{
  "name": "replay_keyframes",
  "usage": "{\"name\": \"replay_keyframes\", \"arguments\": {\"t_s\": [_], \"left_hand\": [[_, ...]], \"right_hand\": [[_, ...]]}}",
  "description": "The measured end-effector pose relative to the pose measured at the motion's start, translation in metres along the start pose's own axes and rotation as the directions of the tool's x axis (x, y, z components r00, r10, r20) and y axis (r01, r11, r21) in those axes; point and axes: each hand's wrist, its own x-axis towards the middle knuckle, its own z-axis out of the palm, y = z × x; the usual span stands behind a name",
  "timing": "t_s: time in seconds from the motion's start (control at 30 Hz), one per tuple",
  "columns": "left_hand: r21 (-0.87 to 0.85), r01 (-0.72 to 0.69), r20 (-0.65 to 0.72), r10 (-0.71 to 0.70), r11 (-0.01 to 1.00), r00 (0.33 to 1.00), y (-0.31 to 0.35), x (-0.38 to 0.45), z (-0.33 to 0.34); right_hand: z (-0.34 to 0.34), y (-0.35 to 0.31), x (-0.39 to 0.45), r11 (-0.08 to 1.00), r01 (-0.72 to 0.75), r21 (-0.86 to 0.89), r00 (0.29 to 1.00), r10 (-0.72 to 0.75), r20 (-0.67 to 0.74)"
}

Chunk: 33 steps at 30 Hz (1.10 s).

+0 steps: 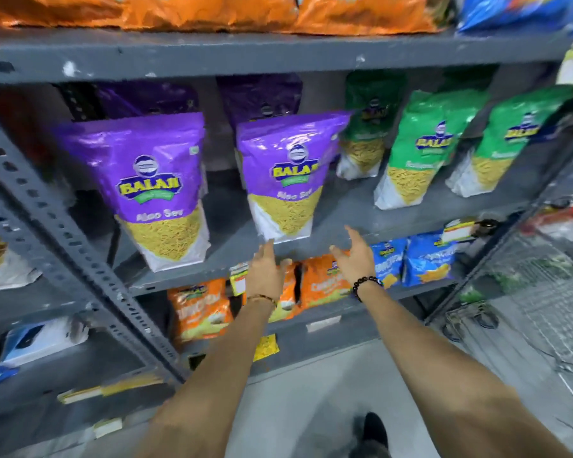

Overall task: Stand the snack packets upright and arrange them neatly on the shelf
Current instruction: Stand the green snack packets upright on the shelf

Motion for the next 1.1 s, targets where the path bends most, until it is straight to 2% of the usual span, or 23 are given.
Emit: {"name": "replay_keyframes", "arguments": {"t_s": [0.2,0.47,0.63,0.8,0.93,1.1], "left_hand": [[-0.108,-0.033,0.062,0.04,0.994,0.997,0.098,0.031,0.085],[-0.17,0.119,0.068,-0.109,0.978,0.992,0.191,0.097,0.17],[-0.17,0.2,0.107,-0.184,0.965,0.977,0.212,0.122,0.185],[-0.179,0.222,0.147,-0.197,0.958,0.969,0.221,0.141,0.189],[-0.195,0.223,0.167,-0.192,0.955,0.967,0.221,0.15,0.194],[-0.197,0.224,0.151,-0.196,0.955,0.969,0.214,0.161,0.2]], "right_hand": [[-0.079,0.06,0.068,0.999,-0.053,-0.001,0.996,0.053,-0.067],[-0.161,0.12,0.179,0.993,-0.111,-0.037,0.99,0.114,0.079],[-0.176,0.137,0.237,0.989,-0.145,0.037,0.965,0.133,0.225],[-0.174,0.144,0.272,0.965,-0.205,0.164,0.928,0.138,0.347],[-0.164,0.164,0.299,0.976,-0.161,0.144,0.912,0.092,0.4],[-0.17,0.152,0.293,0.984,-0.115,0.139,0.924,0.054,0.38]]}}
